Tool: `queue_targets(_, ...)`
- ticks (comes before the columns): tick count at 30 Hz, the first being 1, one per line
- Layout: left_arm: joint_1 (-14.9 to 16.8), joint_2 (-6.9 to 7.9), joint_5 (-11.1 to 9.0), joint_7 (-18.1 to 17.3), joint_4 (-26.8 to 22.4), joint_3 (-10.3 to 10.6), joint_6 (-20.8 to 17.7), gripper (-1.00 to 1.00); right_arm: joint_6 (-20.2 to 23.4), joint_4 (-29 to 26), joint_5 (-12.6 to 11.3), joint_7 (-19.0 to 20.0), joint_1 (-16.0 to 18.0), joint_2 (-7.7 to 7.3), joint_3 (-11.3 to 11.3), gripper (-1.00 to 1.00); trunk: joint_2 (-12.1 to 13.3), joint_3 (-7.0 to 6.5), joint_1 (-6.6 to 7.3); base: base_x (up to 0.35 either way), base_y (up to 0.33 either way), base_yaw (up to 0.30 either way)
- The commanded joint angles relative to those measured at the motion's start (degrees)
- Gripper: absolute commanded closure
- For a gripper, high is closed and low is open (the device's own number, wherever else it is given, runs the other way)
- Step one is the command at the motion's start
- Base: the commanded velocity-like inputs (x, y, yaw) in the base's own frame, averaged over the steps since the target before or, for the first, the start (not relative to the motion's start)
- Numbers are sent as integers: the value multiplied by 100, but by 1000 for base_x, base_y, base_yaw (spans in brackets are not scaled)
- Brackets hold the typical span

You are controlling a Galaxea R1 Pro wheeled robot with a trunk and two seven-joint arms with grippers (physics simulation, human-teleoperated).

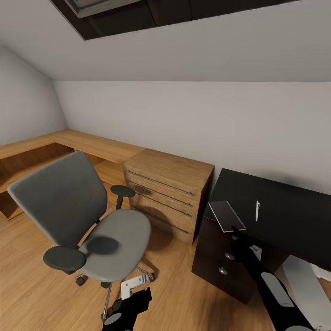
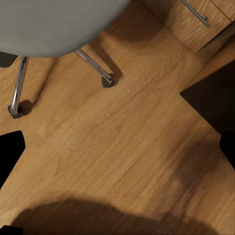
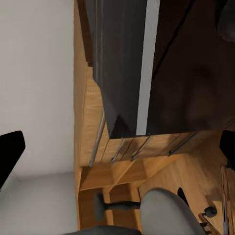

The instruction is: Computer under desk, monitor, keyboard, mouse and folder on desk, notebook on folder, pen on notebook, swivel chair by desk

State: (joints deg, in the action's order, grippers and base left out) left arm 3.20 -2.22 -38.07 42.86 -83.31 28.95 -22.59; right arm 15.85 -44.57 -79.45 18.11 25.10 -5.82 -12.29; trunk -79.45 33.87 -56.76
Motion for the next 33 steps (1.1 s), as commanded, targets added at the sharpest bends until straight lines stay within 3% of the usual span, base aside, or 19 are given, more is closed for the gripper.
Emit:
queue_targets(1,5,1,-30,39,-7,5,-17,-100,36,71,-117,3,4,1,-16,-100,-3,5,0,0,0,0)
queue_targets(14,5,7,-17,38,-10,13,-17,-100,-284,185,-166,-7,4,-5,-27,-100,-3,5,0,0,0,0)
queue_targets(33,5,10,-34,38,-10,14,-24,-100,-311,192,-167,-9,4,-7,-28,-100,-3,5,0,59,0,0)
